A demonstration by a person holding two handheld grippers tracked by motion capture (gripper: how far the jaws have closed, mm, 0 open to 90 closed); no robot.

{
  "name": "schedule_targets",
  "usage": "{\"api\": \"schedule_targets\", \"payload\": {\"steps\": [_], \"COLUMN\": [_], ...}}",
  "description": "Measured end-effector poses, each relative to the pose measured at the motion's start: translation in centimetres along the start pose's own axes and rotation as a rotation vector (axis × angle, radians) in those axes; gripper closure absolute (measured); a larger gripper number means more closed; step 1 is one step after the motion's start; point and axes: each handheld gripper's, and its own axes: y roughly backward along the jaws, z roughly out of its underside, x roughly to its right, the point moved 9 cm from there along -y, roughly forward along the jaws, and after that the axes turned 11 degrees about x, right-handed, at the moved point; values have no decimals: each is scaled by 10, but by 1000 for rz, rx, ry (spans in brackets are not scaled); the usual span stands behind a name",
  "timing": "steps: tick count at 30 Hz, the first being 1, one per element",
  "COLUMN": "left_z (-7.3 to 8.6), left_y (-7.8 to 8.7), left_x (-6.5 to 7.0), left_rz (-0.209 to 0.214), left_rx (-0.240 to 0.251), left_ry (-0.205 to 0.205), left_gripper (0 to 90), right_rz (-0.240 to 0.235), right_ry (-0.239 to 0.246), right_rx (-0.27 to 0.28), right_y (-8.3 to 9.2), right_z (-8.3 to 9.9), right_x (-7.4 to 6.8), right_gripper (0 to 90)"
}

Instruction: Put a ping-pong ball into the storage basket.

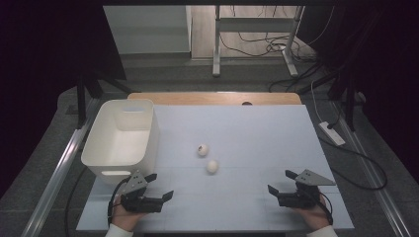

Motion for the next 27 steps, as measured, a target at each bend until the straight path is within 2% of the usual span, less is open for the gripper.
{"api": "schedule_targets", "payload": {"steps": [12, 15, 20, 24, 27], "left_z": [-4, -3, -3, -6, -7], "left_y": [-5, -3, 0, 4, 3], "left_x": [5, 7, 5, 2, 1], "left_rz": [6, 10, -8, -16, -22], "left_rx": [2, 5, 4, 30, 29], "left_ry": [-14, -5, -17, 22, 22], "left_gripper": [115, 117, 119, 120, 120], "right_rz": [-12, -9, -27, -40, -43], "right_ry": [10, 7, 19, 17, 15], "right_rx": [-12, -10, -20, -27, -22], "right_y": [1, 0, -7, -10, -10], "right_z": [3, 1, 1, 3, 2], "right_x": [-3, -5, -8, -9, -8], "right_gripper": [101, 101, 101, 101, 101]}}
